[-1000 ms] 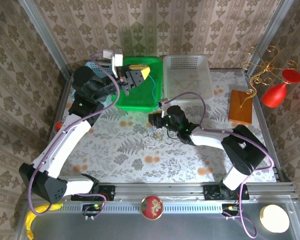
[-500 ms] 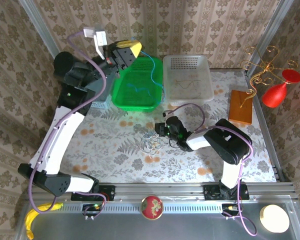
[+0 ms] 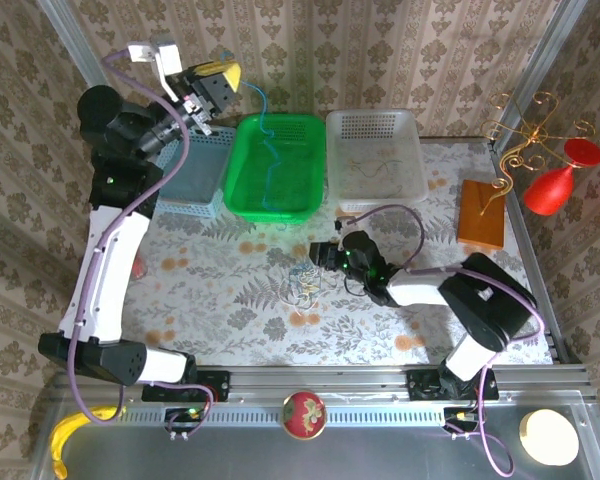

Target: Untangle the cables

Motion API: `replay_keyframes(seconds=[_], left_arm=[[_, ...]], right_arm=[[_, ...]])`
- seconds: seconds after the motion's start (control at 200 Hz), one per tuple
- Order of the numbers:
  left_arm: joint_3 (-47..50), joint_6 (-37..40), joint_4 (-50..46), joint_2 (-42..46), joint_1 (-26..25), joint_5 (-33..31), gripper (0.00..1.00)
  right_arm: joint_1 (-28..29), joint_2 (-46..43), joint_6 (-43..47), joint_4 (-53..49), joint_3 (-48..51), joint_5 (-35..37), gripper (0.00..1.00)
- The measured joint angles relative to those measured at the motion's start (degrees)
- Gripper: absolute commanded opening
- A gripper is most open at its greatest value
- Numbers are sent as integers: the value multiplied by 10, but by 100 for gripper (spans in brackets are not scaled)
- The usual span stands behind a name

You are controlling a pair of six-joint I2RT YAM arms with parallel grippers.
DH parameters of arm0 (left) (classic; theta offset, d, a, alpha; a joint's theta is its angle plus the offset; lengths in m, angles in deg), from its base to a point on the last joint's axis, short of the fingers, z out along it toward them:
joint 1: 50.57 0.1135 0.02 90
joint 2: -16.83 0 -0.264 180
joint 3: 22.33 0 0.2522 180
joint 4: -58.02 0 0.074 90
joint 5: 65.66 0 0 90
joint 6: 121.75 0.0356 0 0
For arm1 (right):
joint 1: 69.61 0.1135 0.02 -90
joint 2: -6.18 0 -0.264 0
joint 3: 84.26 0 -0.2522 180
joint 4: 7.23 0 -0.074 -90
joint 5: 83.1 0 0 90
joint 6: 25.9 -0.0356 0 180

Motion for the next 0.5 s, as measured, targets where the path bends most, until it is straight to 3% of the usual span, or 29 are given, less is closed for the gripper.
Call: replay_keyframes(seconds=[0.5], left_arm=[[21, 46, -16, -112, 151, -31, 0]], right_arm=[[-16, -192, 22, -214, -39, -3, 66]])
